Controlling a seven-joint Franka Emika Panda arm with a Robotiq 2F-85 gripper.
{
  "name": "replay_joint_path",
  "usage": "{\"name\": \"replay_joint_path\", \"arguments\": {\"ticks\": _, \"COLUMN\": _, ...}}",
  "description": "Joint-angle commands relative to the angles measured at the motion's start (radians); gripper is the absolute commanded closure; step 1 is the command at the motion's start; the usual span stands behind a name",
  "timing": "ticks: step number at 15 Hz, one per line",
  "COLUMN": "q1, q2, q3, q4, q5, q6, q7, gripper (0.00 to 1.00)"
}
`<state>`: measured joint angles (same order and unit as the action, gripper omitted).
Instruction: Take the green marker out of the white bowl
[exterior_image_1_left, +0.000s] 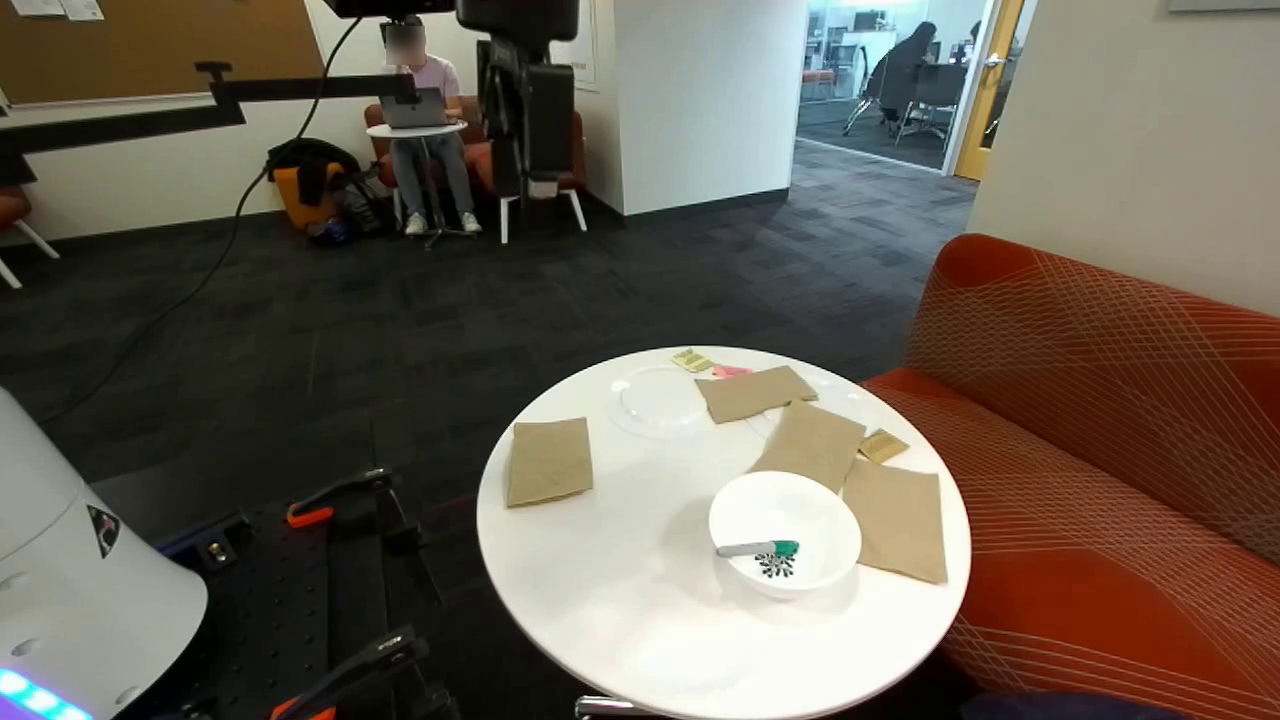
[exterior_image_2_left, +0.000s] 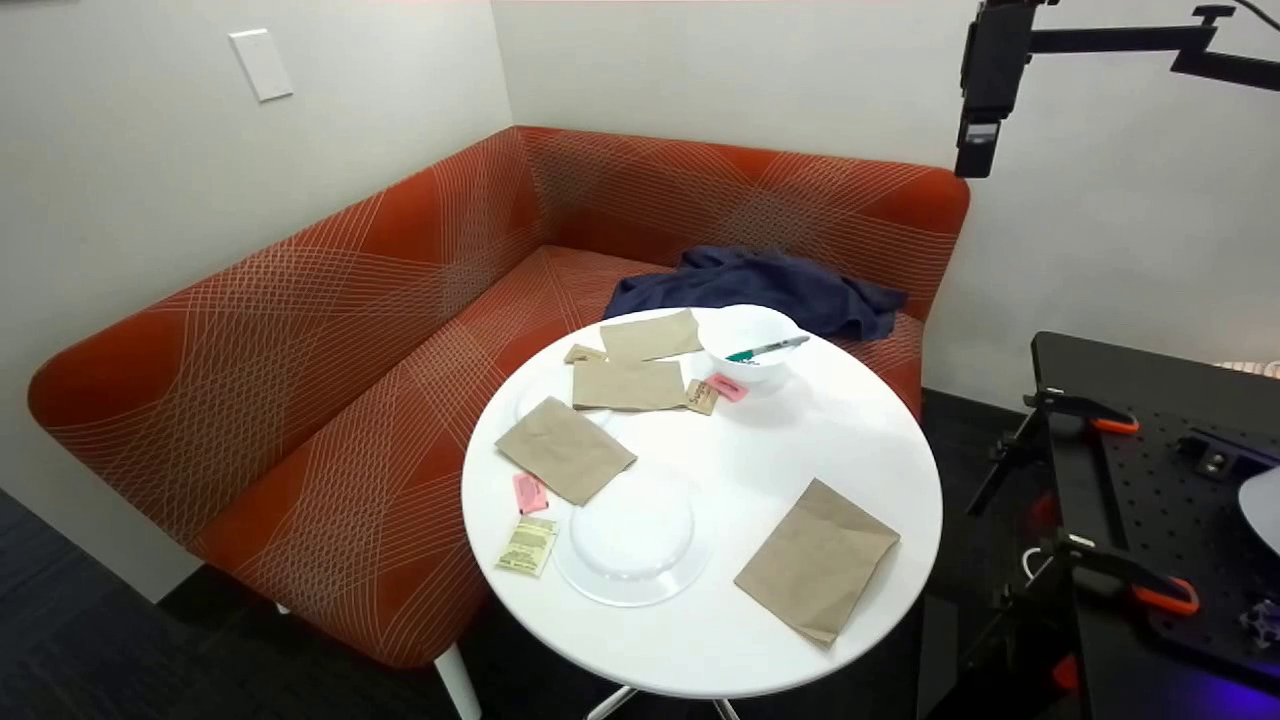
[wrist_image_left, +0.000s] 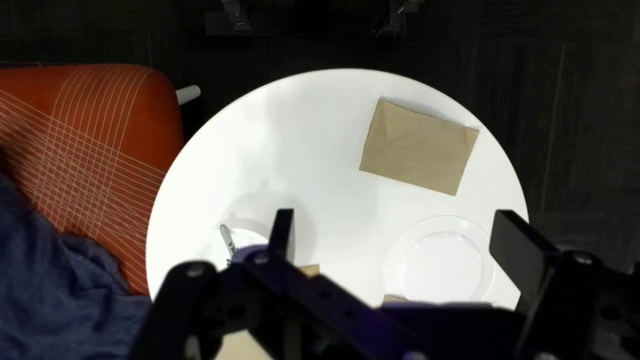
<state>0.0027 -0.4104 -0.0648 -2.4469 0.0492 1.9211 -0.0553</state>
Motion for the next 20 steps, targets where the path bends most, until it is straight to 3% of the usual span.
{"name": "replay_joint_path", "arguments": {"ticks": 1, "q1": -0.041, "q2": 0.057, "q3": -0.005, "q4": 0.098, "q5": -0.061, "q6": 0.011, "q7": -0.006, "gripper": 0.0}}
{"name": "replay_joint_path", "arguments": {"ticks": 7, "q1": -0.063, "q2": 0.2, "q3": -0.041, "q4": 0.264, "q5": -0.114, "q6": -0.001, "q7": -0.077, "gripper": 0.0}}
{"name": "replay_joint_path", "arguments": {"ticks": 12, "q1": -0.07, "q2": 0.366, "q3": -0.062, "q4": 0.348, "q5": -0.115, "q6": 0.08, "q7": -0.225, "gripper": 0.0}}
{"name": "replay_joint_path", "arguments": {"ticks": 20, "q1": -0.11, "q2": 0.541, "q3": -0.062, "q4": 0.33, "q5": -0.152, "q6": 0.261, "q7": -0.316, "gripper": 0.0}}
